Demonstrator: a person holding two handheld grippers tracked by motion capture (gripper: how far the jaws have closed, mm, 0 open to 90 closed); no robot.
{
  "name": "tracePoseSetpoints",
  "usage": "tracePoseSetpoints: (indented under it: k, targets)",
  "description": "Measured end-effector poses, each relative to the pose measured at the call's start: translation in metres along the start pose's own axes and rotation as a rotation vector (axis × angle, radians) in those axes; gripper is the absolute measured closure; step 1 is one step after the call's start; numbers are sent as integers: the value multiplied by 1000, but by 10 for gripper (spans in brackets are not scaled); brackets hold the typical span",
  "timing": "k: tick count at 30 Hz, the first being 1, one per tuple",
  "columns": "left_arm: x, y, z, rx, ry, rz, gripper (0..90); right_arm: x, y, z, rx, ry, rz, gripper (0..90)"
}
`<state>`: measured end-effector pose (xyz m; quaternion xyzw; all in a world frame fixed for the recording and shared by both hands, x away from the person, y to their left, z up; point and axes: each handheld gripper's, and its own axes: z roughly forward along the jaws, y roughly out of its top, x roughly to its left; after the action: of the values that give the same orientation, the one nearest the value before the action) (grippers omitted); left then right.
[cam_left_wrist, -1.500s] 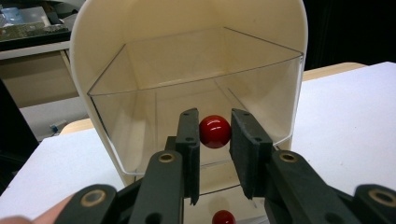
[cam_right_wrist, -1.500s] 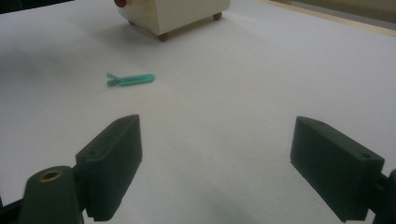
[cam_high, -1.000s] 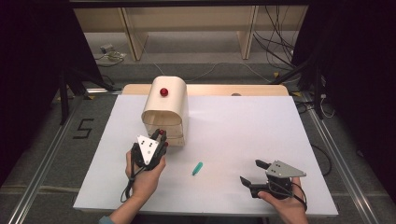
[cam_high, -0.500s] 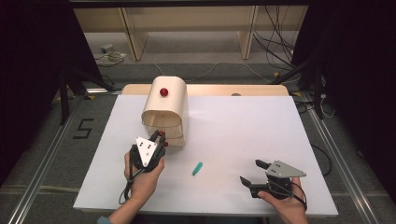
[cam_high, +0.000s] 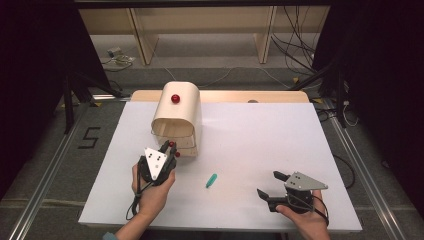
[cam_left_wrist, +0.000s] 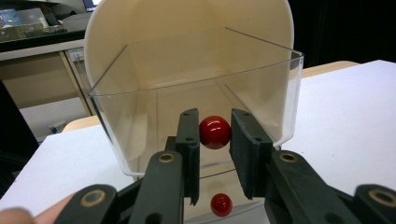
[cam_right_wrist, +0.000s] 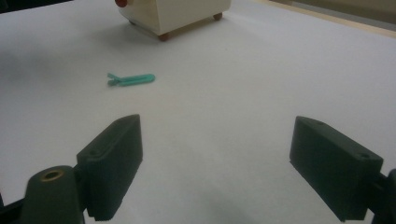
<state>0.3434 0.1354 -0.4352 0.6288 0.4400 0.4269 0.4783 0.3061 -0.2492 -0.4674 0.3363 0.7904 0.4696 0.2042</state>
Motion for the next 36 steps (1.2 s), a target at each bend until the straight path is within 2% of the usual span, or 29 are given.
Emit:
tracePoseSetpoints:
  k: [9, 36]
  targets:
    - [0, 0, -1, -3, -2, -3, 731, 1, 1, -1, -3, -2, -10, 222]
    - [0, -2, -7, -6, -11, -6, 731, -1, 1, -1, -8, -6, 4, 217]
